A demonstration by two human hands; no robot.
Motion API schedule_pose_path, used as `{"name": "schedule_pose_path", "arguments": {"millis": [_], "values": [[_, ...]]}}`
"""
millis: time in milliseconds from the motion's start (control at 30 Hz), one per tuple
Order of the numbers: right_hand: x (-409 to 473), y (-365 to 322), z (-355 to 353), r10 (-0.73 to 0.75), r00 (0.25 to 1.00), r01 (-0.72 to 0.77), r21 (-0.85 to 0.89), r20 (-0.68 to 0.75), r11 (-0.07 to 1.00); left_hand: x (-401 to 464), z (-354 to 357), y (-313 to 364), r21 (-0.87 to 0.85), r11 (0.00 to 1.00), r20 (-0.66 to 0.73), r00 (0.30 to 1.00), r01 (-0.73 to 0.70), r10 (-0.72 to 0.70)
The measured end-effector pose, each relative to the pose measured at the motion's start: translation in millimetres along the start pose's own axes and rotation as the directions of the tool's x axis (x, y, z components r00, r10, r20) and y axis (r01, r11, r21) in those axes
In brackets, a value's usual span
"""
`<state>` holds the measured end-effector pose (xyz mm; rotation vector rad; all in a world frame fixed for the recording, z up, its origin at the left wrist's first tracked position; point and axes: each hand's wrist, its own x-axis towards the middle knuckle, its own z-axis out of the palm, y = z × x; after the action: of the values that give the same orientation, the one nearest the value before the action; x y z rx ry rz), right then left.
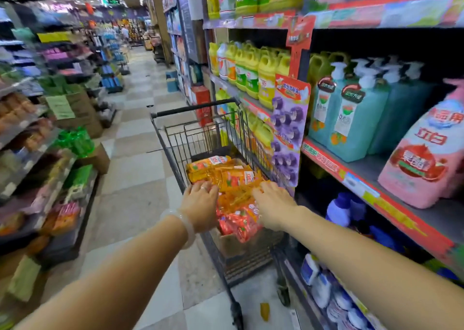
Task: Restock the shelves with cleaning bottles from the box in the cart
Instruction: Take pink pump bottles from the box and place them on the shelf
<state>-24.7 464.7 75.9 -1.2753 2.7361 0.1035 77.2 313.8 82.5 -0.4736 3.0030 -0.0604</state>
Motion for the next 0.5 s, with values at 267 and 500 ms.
{"name": "schedule_pose_path", "arguments": {"millis": [267,500], "values": [[108.3,46.1,48.8,0.14,0.979,-0.153,0.082,0.147,0.985,119.3,52.8,-32.1,-0.082,0.997,0.158,0.987,-0.015,0.028],[152.8,55.6,122.1,0.39,0.842,-0.512,0.326,0.372,0.795,207.5,111.8,-31.3,-0.175,0.954,0.286,0.914,-0.245,0.288]]}}
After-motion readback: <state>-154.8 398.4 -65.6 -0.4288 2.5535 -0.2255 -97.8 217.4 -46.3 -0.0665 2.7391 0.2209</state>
